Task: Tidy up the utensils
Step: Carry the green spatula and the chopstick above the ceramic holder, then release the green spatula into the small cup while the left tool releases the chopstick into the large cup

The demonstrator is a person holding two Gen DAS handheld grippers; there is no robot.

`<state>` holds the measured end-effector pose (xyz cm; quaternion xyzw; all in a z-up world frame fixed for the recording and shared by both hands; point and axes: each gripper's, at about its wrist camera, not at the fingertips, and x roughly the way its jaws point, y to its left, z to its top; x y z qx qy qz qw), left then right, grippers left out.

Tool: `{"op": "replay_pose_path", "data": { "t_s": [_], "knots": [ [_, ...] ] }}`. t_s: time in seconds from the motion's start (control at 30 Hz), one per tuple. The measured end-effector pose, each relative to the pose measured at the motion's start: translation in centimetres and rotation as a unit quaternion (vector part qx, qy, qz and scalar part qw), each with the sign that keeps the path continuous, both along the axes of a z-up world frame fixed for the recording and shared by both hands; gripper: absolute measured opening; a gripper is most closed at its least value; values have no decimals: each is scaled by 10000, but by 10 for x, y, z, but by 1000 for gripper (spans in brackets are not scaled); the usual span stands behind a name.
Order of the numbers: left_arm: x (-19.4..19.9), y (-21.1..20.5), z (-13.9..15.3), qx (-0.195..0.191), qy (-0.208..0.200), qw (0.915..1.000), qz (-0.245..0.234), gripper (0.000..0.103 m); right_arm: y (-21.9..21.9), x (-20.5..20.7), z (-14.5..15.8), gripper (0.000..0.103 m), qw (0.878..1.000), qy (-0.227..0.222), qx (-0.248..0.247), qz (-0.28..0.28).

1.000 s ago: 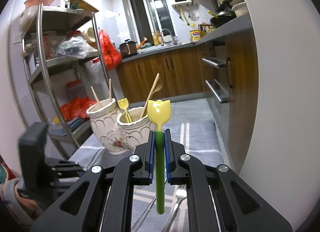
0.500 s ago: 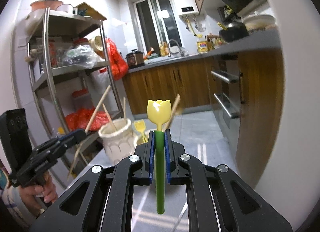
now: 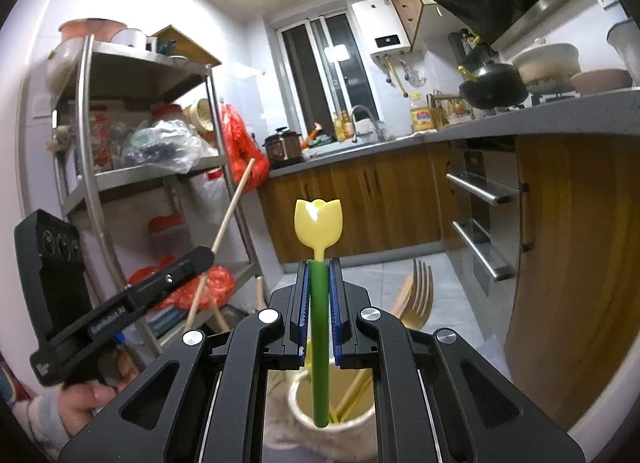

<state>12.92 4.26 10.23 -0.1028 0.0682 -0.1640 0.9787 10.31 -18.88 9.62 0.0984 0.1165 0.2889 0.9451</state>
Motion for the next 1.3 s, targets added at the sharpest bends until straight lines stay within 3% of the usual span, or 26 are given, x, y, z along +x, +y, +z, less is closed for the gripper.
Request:
{"op": "replay_pose_path", "data": {
  "t_s": [0.23, 0.5, 0.7, 0.93, 1.17, 1.3],
  "knots": [
    [15, -12, -13, 363, -125, 9990, 217, 4, 11, 19, -20, 10, 9995, 140, -254, -123],
    [-9, -17, -27, 955, -175, 9950, 246, 4, 20, 23, -37, 10, 9976, 398, -556, -72],
    [-31, -17, -41, 1338, 164, 9897, 478, 4, 20, 17, -47, 10, 9954, 597, -751, 27],
    [-36, -5, -50, 1019, 438, 9929, 432, 4, 24, 9, -54, 10, 9923, 742, -989, 94],
    [-37, -6, -56, 1100, 436, 9919, 460, 4, 30, 7, -57, 11, 9906, 765, -1130, 128],
    [-36, -5, -55, 1073, 430, 9920, 505, 6, 29, 4, -57, 26, 9908, 717, -1145, 106]
  ]
}}
